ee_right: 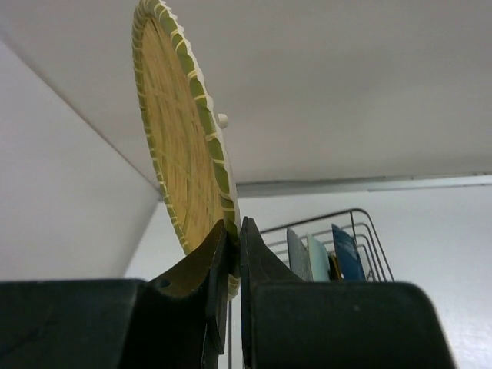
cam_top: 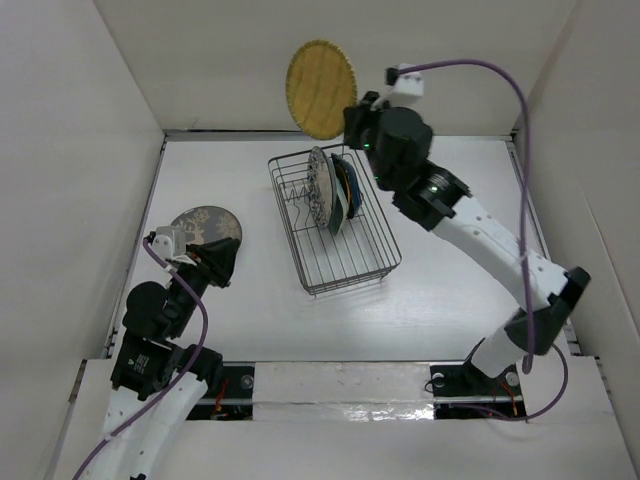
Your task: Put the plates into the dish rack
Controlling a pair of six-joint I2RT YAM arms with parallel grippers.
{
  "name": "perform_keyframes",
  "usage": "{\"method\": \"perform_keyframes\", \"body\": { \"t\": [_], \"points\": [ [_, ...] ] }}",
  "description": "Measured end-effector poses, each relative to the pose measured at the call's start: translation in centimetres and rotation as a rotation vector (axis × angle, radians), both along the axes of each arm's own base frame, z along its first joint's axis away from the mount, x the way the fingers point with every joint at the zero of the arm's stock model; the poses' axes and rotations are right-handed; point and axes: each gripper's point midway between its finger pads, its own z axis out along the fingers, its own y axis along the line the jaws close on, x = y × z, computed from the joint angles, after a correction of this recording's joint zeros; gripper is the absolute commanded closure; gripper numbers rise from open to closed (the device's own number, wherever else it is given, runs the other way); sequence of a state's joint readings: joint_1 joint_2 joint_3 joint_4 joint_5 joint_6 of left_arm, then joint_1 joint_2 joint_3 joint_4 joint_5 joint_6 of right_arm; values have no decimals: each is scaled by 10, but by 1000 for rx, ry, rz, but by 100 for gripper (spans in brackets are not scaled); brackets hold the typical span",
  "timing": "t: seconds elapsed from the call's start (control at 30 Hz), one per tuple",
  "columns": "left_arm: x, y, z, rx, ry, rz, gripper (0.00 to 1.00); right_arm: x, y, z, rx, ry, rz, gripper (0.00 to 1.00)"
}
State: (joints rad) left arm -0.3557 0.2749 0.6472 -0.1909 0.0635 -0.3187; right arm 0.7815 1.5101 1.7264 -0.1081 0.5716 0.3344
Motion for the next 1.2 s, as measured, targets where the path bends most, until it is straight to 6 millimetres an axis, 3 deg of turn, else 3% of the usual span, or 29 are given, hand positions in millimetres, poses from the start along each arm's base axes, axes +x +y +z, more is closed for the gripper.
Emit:
{"method": "perform_keyframes", "body": {
  "t": [0.07, 0.23, 0.33, 0.43, 0.53, 0.83, 1.2],
  "points": [
    [-1, -1, 1, 0, -3, -9, 85, 5, 27, -17, -89, 47, -24, 100],
    [-2, -2, 1, -1, -6, -15, 85, 15, 82, -103, -385, 199, -90, 100],
    [-4, -1, 3, -3, -13, -15, 85, 15, 94, -156, -543, 277, -121, 100],
    [-5, -1, 4, -6, -21, -15, 85, 15, 89, -191, -655, 337, -159, 100],
    [-6, -1, 5, -8, -26, -15, 86, 14, 81, -204, -690, 367, -203, 100],
    [-6, 0, 6, -9, -27, -15, 85, 16, 68, -211, -664, 386, -293, 100],
    [-6, 0, 6, -9, -27, -15, 85, 19, 72, -265, -726, 441, -288, 100]
  ]
}}
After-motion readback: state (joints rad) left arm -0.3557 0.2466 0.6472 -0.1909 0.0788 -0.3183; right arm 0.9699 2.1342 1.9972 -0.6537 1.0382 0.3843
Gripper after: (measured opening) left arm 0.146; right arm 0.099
